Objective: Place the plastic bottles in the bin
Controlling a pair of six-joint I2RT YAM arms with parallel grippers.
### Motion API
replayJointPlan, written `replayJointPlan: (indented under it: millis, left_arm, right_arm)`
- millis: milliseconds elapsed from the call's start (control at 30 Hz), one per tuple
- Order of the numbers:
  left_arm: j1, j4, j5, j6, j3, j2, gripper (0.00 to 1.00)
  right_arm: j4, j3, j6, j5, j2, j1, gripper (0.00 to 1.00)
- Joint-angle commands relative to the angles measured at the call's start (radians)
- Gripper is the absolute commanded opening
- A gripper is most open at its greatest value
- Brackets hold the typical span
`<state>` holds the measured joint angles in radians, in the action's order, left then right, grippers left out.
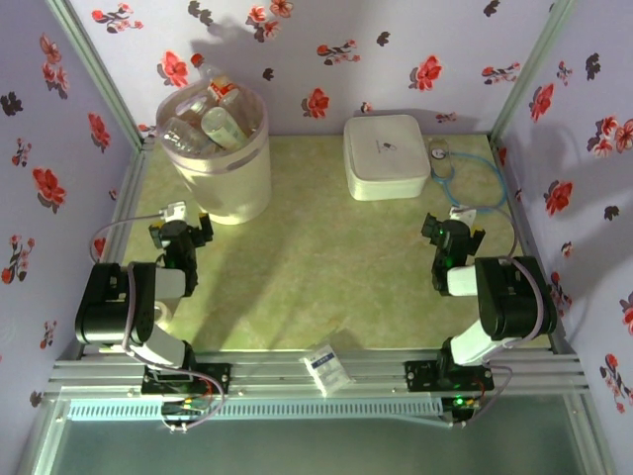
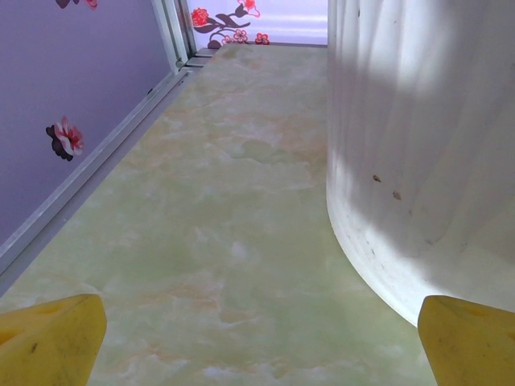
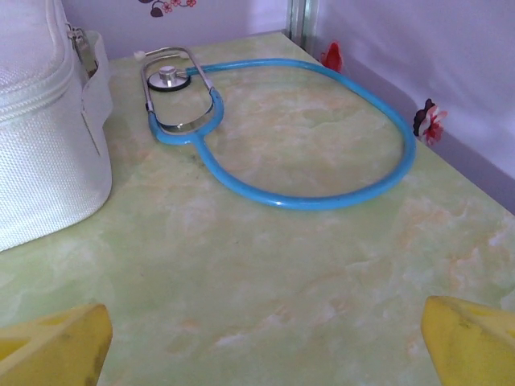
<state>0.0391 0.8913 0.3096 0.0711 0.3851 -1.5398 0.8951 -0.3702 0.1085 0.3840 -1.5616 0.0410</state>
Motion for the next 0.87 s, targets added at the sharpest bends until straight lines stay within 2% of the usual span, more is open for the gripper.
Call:
replayJointPlan:
  millis: [0,833]
  left_arm:
    - [-0.005,0.044,-0.006,-0.017,-0.008,-0.012,1.00]
    - [-0.004,0.043,-0.003,-0.019,-0.006,-0.011,1.00]
  right_arm:
    - [0.033,0.006,0.015,-0.010,0.006,-0.001,0.99]
    - [0.029,0.003,0.004,-0.003,0.003,0.008,0.99]
